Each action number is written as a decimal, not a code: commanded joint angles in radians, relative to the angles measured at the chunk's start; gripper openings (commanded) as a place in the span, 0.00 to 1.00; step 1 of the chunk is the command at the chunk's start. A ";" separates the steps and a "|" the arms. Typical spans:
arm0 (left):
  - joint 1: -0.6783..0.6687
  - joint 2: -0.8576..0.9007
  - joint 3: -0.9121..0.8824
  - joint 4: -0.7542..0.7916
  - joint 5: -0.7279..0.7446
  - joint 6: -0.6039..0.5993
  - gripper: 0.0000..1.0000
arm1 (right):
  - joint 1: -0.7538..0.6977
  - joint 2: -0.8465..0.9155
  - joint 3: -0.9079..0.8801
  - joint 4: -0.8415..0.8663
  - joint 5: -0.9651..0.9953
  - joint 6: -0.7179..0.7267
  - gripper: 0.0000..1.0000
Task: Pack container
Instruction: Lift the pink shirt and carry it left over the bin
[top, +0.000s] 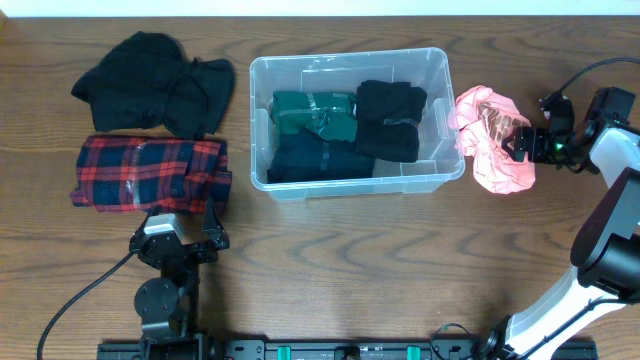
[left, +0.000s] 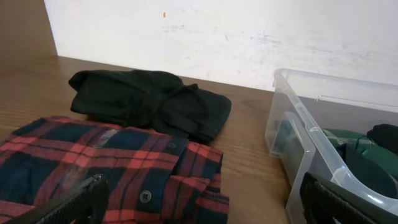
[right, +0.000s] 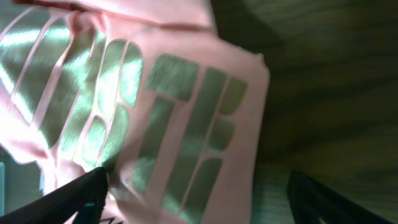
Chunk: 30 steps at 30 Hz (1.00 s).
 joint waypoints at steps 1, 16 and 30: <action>0.005 -0.005 -0.017 -0.035 -0.009 0.006 0.98 | -0.005 0.021 -0.007 -0.007 -0.029 -0.040 0.86; 0.005 -0.005 -0.017 -0.035 -0.009 0.006 0.98 | -0.005 0.028 -0.019 -0.023 -0.023 -0.039 0.69; 0.005 -0.005 -0.017 -0.035 -0.009 0.006 0.98 | -0.005 0.030 -0.121 0.112 0.015 0.052 0.44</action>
